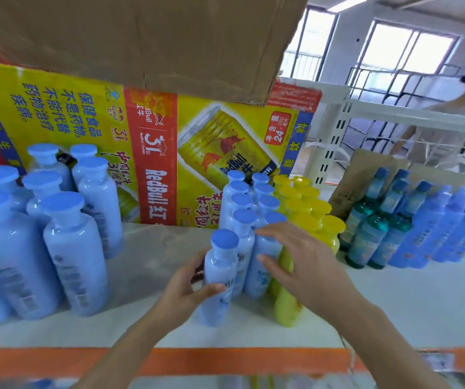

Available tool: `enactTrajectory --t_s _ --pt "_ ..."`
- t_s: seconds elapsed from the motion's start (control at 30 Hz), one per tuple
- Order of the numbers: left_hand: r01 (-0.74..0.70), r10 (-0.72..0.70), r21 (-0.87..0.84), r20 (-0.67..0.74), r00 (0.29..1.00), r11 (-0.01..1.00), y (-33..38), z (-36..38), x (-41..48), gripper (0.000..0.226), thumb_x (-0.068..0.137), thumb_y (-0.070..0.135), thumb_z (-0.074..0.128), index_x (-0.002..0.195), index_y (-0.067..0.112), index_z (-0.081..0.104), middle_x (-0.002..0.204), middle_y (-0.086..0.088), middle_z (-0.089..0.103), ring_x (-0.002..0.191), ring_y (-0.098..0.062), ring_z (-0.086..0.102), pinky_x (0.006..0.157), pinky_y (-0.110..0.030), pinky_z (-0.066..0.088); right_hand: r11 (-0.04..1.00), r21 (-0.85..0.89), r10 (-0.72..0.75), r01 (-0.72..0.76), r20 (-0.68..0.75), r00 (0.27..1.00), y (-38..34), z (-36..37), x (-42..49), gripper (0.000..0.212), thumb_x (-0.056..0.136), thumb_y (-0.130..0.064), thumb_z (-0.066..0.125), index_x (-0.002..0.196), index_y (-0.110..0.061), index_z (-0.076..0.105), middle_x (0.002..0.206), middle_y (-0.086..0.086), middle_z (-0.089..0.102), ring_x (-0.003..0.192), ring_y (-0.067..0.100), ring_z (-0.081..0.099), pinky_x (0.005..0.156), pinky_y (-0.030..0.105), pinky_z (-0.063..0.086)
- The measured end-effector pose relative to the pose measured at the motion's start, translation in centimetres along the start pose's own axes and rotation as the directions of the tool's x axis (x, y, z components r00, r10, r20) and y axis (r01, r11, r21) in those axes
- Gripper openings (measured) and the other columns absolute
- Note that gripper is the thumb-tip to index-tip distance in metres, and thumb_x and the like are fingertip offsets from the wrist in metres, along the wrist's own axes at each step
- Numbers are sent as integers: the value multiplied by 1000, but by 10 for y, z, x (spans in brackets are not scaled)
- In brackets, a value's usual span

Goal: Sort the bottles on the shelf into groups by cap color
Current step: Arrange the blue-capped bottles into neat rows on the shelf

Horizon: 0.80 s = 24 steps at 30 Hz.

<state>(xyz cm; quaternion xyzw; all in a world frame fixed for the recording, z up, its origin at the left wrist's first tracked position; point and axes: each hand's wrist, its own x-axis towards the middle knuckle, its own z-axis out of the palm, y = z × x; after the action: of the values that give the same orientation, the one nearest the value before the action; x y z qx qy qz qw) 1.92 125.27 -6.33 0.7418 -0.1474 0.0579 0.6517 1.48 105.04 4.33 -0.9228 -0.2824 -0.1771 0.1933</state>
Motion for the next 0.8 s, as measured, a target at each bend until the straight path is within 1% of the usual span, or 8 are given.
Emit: enactTrajectory --t_s 0.2,0.27,0.33,0.4,0.47,0.57,0.73,0.8 --pt "57 -57 -10 1 998 998 1 4 3 62 59 41 69 116 30 50 116 11 65 108 -8 59 94 -27 47 989 85 114 -120 79 990 9 30 -39 60 76 -55 27 119 -25 56 117 -9 58 103 12 57 81 20 42" --pt "61 -61 -23 11 998 998 3 6 3 65 57 40 70 117 29 48 122 4 61 110 -7 58 93 -22 46 985 92 139 -149 109 984 14 42 -50 66 73 -58 24 121 -25 54 119 -9 56 105 11 55 80 20 40" --pt "62 -61 -20 43 997 998 5 6 4 65 57 39 70 117 28 48 124 0 57 109 -3 57 89 -17 45 980 98 156 -171 143 977 16 52 -58 63 76 -57 28 123 -24 52 118 -6 55 104 14 55 80 22 40" --pt "68 -67 -19 68 995 997 5 6 5 64 58 38 70 117 25 49 124 -3 57 109 -4 57 88 -15 45 969 118 194 -218 182 964 17 62 -62 47 84 -45 46 126 -22 49 117 -2 54 104 18 55 81 27 41" --pt "76 -74 -16 88 993 997 5 7 6 63 60 39 69 118 20 52 121 0 61 111 -7 57 91 -17 44 957 167 206 -239 191 960 17 74 -65 45 85 -31 55 127 -18 47 119 0 55 106 20 55 83 27 41" --pt "100 -97 -20 112 989 995 5 8 8 58 62 38 70 116 22 56 117 12 64 113 -3 55 92 -16 42 934 221 234 -282 220 947 20 91 -64 49 85 -25 61 130 -17 44 122 0 55 110 18 53 85 24 39" --pt "135 -125 -77 124 984 988 5 8 8 73 52 53 80 115 27 56 115 22 63 112 6 53 88 -11 42 882 323 270 -342 246 931 21 112 -60 59 79 -33 65 132 -20 41 115 -2 58 101 15 56 84 24 44" --pt "140 -129 -81 130 983 987 6 8 7 73 52 49 80 116 28 53 113 25 63 110 8 53 87 -9 42 854 369 293 -368 243 925 19 121 -58 66 73 -42 64 131 -23 38 112 -4 61 99 13 58 83 26 48"
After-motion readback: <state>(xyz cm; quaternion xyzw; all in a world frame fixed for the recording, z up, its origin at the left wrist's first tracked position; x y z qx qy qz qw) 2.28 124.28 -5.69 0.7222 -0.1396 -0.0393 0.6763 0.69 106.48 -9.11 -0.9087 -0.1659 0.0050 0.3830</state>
